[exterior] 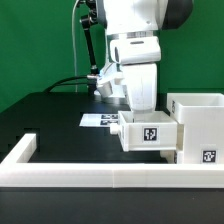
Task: Assemble drawer
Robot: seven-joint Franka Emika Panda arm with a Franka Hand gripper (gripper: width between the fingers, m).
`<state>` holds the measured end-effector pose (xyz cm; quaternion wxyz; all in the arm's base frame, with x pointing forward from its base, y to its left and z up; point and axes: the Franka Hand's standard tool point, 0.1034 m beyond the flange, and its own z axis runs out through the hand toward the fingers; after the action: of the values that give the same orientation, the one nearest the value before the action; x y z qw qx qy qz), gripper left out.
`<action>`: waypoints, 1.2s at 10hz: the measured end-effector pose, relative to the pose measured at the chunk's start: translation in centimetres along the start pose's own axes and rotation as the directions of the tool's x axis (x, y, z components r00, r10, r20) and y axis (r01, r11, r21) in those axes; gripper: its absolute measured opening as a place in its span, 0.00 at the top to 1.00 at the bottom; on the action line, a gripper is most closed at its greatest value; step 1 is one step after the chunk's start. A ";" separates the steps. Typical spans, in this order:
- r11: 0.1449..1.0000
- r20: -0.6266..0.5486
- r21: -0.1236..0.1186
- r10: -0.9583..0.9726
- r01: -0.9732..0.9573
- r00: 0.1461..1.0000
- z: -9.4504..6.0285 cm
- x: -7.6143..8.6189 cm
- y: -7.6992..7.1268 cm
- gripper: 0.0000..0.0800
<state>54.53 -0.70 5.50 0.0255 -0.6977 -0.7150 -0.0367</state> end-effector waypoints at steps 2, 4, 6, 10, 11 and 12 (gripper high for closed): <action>1.000 -0.002 0.000 -0.002 0.002 1.000 0.1 0.2 -0.1 0.95; 1.000 -0.005 -0.006 -0.014 0.014 1.000 -0.2 0.9 0.1 0.95; 1.000 -0.012 -0.004 -0.012 0.012 1.000 -0.2 1.8 0.1 0.95; 0.999 -0.017 0.000 0.033 -0.033 0.999 -0.1 3.6 0.2 0.95; 0.999 -0.018 -0.004 0.042 -0.042 0.999 -0.1 4.0 0.3 0.95; 0.999 -0.017 -0.006 0.044 -0.044 0.999 -0.1 3.9 0.3 0.95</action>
Offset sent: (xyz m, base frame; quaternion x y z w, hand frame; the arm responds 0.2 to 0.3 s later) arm -0.0007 0.0153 0.0115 -0.0083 0.0034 -0.0154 0.9998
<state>54.72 3.19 5.92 0.0304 -0.7129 -0.6992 -0.0443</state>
